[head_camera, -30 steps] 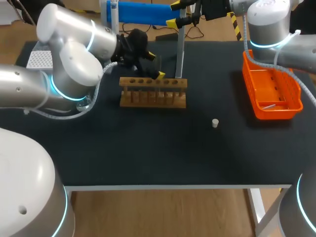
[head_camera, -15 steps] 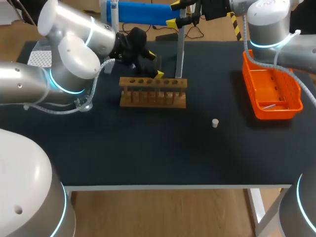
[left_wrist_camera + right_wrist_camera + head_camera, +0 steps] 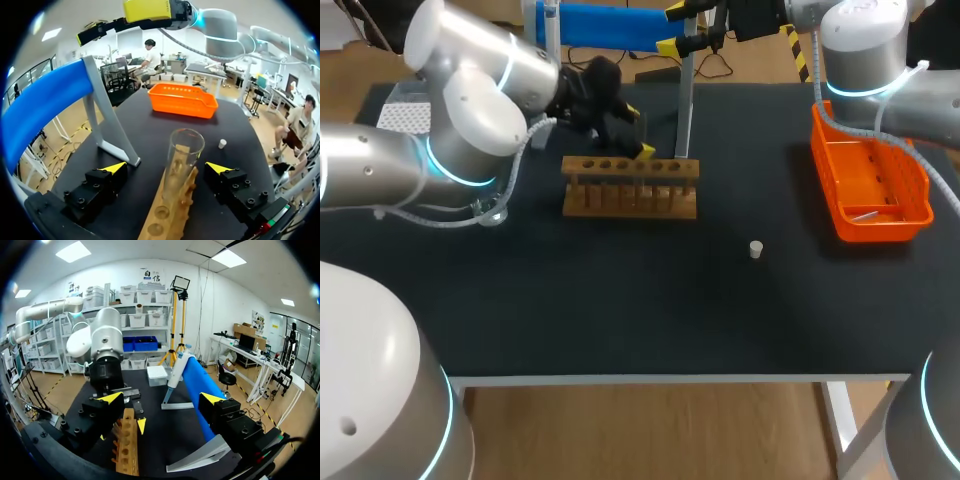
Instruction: Invert the test tube, pick up the pipette, mount the tip to pipette, aspirate from beaker and dispense into the tube, eject the tip, return the pipette, and cap with the stopper.
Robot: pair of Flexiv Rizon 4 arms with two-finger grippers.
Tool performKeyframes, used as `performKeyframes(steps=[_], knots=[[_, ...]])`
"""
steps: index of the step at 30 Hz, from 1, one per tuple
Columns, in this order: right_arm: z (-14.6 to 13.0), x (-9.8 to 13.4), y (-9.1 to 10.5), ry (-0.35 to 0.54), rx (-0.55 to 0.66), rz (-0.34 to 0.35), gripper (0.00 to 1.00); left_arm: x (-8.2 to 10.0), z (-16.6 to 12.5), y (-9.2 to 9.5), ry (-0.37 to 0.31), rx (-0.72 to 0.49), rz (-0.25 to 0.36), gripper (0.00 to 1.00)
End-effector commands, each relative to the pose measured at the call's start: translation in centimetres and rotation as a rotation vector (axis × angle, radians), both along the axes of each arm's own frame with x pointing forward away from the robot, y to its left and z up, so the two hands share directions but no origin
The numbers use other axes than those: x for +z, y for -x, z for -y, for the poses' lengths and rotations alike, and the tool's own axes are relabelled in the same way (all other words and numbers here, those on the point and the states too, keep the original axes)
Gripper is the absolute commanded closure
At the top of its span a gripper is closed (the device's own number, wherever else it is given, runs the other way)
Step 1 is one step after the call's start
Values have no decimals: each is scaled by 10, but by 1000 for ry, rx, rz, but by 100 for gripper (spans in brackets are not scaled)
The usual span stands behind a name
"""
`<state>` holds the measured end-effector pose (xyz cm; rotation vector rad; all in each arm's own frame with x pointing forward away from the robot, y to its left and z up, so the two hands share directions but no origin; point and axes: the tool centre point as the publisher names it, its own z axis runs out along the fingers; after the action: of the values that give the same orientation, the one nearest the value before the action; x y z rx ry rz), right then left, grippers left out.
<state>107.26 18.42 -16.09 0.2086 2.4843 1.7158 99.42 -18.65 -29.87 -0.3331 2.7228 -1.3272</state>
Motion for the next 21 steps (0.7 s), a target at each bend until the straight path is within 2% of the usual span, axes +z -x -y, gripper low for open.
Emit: performKeyframes(steps=[1, 21], knots=[[1, 1, 0, 4, 3, -3, 0, -3, 2, -3, -1, -5, -4, 0], [1, 1, 0, 4, 3, -3, 0, -12, 10, 0, -13, -15, -14, 0]])
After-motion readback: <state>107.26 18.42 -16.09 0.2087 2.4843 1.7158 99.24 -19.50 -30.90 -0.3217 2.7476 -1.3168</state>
